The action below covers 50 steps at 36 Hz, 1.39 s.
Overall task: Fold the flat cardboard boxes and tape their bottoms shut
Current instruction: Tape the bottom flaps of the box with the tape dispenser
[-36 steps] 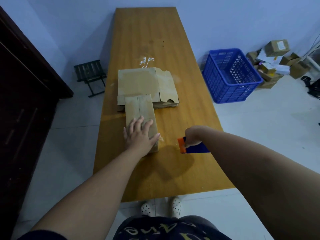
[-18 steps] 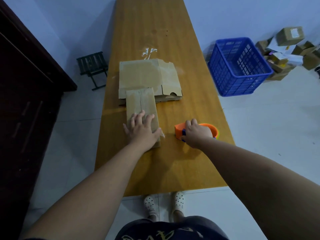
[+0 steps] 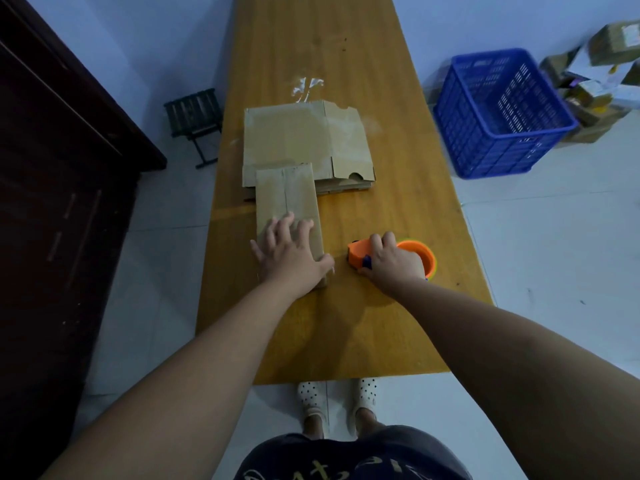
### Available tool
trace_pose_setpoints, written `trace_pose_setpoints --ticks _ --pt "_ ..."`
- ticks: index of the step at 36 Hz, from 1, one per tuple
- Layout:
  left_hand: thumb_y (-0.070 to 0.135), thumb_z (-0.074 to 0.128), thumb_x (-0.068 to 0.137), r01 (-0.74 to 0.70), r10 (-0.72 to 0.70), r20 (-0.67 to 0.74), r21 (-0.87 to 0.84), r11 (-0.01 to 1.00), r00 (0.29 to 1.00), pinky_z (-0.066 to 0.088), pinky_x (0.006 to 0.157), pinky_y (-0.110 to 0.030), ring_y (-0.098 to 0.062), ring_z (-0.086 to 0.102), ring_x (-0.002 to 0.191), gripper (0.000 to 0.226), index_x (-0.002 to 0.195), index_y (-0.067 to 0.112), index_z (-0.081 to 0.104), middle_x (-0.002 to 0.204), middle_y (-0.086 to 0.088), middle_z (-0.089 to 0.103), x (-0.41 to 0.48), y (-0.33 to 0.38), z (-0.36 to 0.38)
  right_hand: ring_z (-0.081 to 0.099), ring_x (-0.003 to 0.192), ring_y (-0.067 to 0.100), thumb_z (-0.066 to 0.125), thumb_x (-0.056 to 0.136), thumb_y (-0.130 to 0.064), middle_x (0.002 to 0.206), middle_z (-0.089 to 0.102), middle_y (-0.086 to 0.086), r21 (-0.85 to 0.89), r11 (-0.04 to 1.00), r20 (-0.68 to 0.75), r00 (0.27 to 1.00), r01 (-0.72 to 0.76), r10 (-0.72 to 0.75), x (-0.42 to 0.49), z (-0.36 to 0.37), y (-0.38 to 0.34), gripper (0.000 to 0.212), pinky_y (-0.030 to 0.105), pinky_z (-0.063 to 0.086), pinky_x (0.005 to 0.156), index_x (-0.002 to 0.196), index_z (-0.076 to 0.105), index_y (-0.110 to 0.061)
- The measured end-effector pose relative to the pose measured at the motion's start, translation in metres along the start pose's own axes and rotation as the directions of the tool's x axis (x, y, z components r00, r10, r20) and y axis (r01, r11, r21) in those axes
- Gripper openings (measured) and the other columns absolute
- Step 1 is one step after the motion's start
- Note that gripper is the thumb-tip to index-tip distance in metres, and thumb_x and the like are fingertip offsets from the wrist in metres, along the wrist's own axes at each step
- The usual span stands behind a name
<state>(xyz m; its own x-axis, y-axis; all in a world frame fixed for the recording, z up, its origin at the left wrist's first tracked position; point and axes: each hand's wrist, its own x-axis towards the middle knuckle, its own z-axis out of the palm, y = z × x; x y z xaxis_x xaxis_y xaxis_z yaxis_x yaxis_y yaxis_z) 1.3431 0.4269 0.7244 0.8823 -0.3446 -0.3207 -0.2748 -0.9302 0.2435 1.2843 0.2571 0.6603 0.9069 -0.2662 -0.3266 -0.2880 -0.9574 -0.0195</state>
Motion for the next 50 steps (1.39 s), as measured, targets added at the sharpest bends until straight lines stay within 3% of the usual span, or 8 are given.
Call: trace_pose_setpoints --ticks 3,8,13,23,29,33,36,50 --pt "0.052 0.051 0.087 0.010 -0.010 0.002 0.012 1.000 1.000 -0.002 0.115 -0.060 -0.027 -0.010 0.145 0.070 0.146 0.033 0.018 0.158 0.001 0.000 0.000 0.002 -0.002 0.063 0.084 0.023 0.046 0.095 -0.054 0.137 0.040 0.012 -0.016 1.000 -0.004 1.000 -0.002 0.001 -0.001 -0.001 0.001 0.065 0.030 0.050 0.057 0.142 0.026 -0.014" --pt "0.049 0.056 0.085 0.031 -0.032 0.015 0.038 0.999 0.999 0.000 0.113 -0.062 -0.030 -0.008 0.145 0.072 0.144 0.030 0.018 0.157 -0.001 -0.001 0.001 0.010 -0.005 0.047 0.120 0.028 0.045 0.093 -0.059 0.134 0.048 0.007 -0.120 0.992 -0.129 0.990 0.039 -0.055 -0.001 0.001 0.004 0.061 0.039 0.041 0.094 0.138 0.036 -0.019" --pt "0.048 0.062 0.082 0.046 -0.047 0.024 0.052 0.998 0.999 0.000 0.113 -0.063 -0.032 -0.009 0.145 0.078 0.143 0.028 0.017 0.157 -0.003 -0.002 0.001 0.012 -0.005 0.031 0.132 0.033 0.054 0.088 -0.057 0.142 0.039 0.007 0.013 1.000 -0.074 0.997 -0.027 0.028 0.002 0.000 0.000 0.063 0.049 0.028 0.105 0.139 0.036 -0.023" --pt "0.048 0.061 0.083 0.042 -0.043 0.010 0.089 0.995 0.999 -0.004 0.112 -0.066 -0.032 -0.013 0.145 0.078 0.143 0.029 0.015 0.158 -0.004 -0.007 0.000 0.014 0.001 0.030 0.137 0.031 0.060 0.086 -0.055 0.140 0.048 0.005 0.115 0.992 0.034 0.998 -0.056 0.052 0.012 -0.006 0.000 0.066 0.058 0.019 0.108 0.138 0.034 -0.023" --pt "0.048 0.060 0.083 0.035 -0.036 0.001 0.088 0.995 0.999 -0.004 0.111 -0.066 -0.033 -0.013 0.145 0.076 0.142 0.028 0.016 0.158 -0.004 -0.006 0.001 0.013 0.002 0.028 0.139 0.031 0.064 0.085 -0.053 0.144 0.045 0.004 0.204 0.974 0.091 0.993 -0.095 0.078 0.016 -0.010 0.000 0.082 0.060 0.013 0.110 0.149 0.020 -0.027" --pt "0.048 0.059 0.084 0.028 -0.029 0.006 0.095 0.995 1.000 -0.003 0.111 -0.065 -0.033 -0.013 0.145 0.077 0.144 0.028 0.014 0.158 -0.005 -0.007 0.000 0.013 0.001 0.028 0.136 0.032 0.061 0.085 -0.055 0.142 0.043 0.007 0.166 0.980 0.151 0.985 -0.113 0.088 0.019 -0.014 -0.001 0.068 0.060 0.014 0.110 0.143 0.037 -0.028" --pt "0.048 0.059 0.084 0.025 -0.026 0.009 0.089 0.996 1.000 -0.003 0.111 -0.066 -0.033 -0.013 0.145 0.077 0.143 0.028 0.015 0.158 -0.004 -0.007 0.000 0.012 0.001 0.027 0.136 0.034 0.061 0.085 -0.055 0.143 0.041 0.009 0.173 0.977 0.179 0.980 -0.122 0.091 0.022 -0.016 -0.003 0.067 0.060 0.014 0.110 0.143 0.038 -0.031" --pt "0.046 0.059 0.085 0.017 -0.018 0.011 0.089 0.996 1.000 -0.007 0.109 -0.064 -0.032 -0.013 0.145 0.071 0.140 0.028 0.018 0.158 -0.004 -0.007 -0.001 0.012 0.001 0.042 0.130 0.031 0.063 0.083 -0.056 0.136 0.050 0.004 0.172 0.984 0.099 0.995 -0.033 0.016 0.030 -0.015 -0.007 0.068 0.061 0.013 0.111 0.138 0.036 -0.027"
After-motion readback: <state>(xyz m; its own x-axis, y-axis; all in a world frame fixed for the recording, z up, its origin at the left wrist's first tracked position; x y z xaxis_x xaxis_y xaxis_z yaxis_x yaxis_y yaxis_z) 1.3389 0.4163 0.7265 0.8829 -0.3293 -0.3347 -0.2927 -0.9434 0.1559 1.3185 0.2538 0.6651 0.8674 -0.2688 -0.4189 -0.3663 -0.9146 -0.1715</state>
